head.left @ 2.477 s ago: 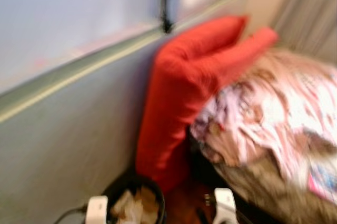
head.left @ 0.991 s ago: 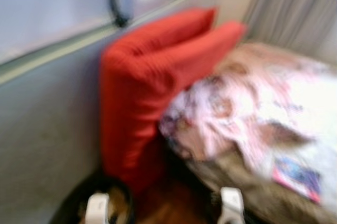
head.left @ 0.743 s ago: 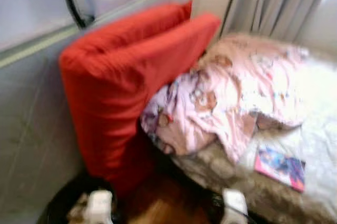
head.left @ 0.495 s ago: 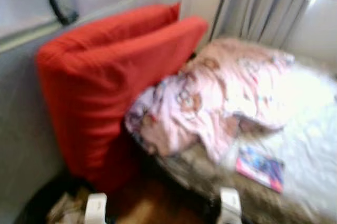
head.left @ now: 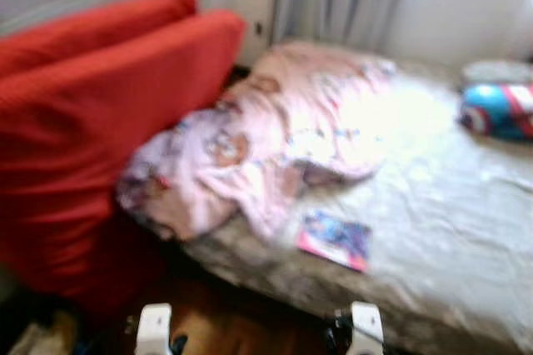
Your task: Clean up the room
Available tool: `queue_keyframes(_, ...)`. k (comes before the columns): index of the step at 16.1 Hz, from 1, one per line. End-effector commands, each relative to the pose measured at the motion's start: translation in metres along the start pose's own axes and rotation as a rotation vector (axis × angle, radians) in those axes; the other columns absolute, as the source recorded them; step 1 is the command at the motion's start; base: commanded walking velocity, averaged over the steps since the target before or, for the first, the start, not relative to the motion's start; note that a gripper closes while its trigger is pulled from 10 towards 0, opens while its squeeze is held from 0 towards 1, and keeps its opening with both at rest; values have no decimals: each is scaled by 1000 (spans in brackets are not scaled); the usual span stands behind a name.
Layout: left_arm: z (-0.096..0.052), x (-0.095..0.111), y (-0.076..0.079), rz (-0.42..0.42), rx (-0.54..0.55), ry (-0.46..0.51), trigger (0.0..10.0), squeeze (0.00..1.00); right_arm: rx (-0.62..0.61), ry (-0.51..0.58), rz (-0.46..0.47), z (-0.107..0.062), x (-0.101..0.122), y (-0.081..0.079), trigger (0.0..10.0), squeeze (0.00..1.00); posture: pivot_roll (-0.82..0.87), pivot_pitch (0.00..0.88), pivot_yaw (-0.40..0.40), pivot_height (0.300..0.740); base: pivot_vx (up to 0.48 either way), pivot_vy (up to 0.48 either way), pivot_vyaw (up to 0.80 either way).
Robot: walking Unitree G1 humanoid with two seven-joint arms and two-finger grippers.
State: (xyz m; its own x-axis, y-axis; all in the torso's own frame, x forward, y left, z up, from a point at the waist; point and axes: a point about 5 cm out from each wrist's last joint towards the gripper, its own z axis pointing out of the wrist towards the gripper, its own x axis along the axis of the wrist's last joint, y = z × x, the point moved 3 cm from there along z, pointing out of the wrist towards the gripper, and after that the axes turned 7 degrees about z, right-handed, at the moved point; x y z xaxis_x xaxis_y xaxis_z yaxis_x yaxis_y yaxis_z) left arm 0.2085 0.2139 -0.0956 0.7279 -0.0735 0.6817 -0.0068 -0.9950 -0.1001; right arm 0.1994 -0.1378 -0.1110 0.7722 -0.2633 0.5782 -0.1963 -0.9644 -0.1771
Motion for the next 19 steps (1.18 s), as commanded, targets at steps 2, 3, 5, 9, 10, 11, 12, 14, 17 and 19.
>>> queue_keyframes(2, 0, -4, 8, -7, -16, -16, 10000, 0, -27, 1, 5, 0, 1, 9, 10000, 0, 48, 22, -58, 740, 0, -371, 0)
queue_keyframes(3, 0, -4, 8, -6, -18, -16, 10000, 0, -28, 2, 3, 0, 1, 9, 10000, 0, 47, 22, -58, 740, 0, -371, 0)
queue_keyframes(5, 0, -3, 9, -4, -21, -16, 10000, 0, -31, 3, 4, 0, 1, 9, 10000, 0, 44, 24, -58, 740, 0, -375, 0)
queue_keyframes(9, 1, -2, 11, -1, -24, -15, 10000, 0, -31, 4, 7, 0, 1, 9, 10000, 0, 41, 22, -57, 740, 0, -376, 0)
queue_keyframes(10, 1, -2, 11, 1, -25, -14, 10000, 0, -32, 3, 12, 0, 1, 9, 10000, 0, 43, 19, -57, 740, 0, -379, 0)
queue_keyframes(11, 1, -2, 11, 1, -25, -12, 10000, 0, -34, -2, 11, 0, 0, 9, 10000, 0, 43, 19, -57, 740, 0, -382, -706)
queue_keyframes(12, 1, -2, 11, 2, -25, -11, 10000, 0, -33, -3, 15, 0, 0, 9, 10000, 0, 43, 19, -57, 740, 0, -390, -700)
queue_keyframes(14, 1, 0, 11, 2, -24, -8, 10000, 0, -57, 22, 9, -3, 14, 41, 10000, 0, 46, 9, -55, 740, 0, -386, -694)
queue_keyframes(17, 2, 2, 12, 4, -26, 2, 10000, 0, -50, 69, 7, -1, 27, 39, 10000, 0, 46, 0, -53, 740, 0, -387, -200)
queue_keyframes(19, 2, 2, 12, 6, -26, 2, 10000, 0, -53, 44, 12, -2, 20, 42, 10000, 0, 44, 0, -49, 740, 0, -390, 0)
